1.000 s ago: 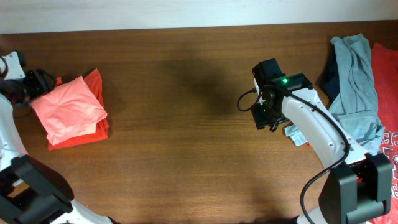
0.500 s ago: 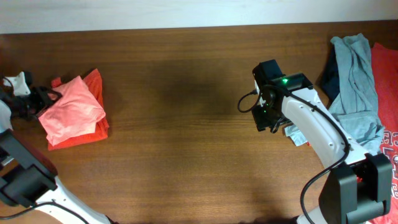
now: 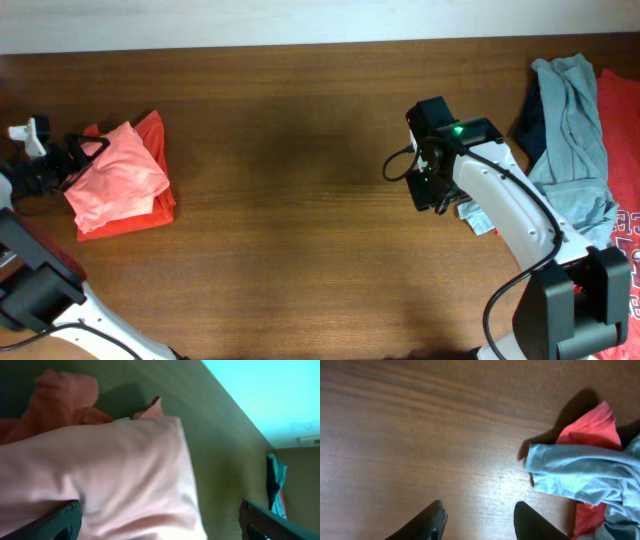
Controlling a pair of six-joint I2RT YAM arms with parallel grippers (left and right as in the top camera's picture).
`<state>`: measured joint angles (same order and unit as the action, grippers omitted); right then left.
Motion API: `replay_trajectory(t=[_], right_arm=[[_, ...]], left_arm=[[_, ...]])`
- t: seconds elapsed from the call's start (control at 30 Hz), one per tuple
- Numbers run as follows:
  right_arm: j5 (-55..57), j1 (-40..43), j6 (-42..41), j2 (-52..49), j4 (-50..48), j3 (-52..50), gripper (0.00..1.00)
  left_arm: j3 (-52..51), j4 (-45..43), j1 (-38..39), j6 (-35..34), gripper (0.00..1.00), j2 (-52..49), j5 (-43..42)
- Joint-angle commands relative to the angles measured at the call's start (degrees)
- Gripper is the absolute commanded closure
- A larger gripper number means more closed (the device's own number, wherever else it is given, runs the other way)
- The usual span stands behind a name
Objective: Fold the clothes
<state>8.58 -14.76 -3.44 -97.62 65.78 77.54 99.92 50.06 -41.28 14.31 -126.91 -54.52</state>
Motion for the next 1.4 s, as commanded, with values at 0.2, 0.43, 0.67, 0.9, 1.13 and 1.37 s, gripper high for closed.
replay_trajectory(t=[0.2,0.43,0.67,0.9,1.13,1.37], right_arm=[[-5.5,-0.1,-2.8,4.5,-6.5,5.8,0.24],[-17.0,0.8,5.1,4.5,-6.7,14.2,0.01],[-17.0,4.1,2.6,5.5,-2.7,17.8,0.01],[-12.3,5.4,-0.5,18.0,-1.3,14.0,0.01],[-10.9,5.4,-3.5,41.1,-9.3,-7.4,0.01],[-6.4,5.4,-3.5,62.7,-10.5,-21.7,0.01]], left_arm=[[0.5,3.2,14.0,1.6,0.01,24.2,16.9],[0.5,9.1,34.7,1.4,0.01,30.4,38.5],[0.5,15.6,43.0,-0.7,0.01,30.7,48.4],[-1.1,18.9,43.0,-2.1,0.01,37.7,47.7],[-19.8,10.7,43.0,-2.0,0.01,58.5,46.4],[-40.0,3.0,43.0,-3.5,0.01,82.4,46.9]])
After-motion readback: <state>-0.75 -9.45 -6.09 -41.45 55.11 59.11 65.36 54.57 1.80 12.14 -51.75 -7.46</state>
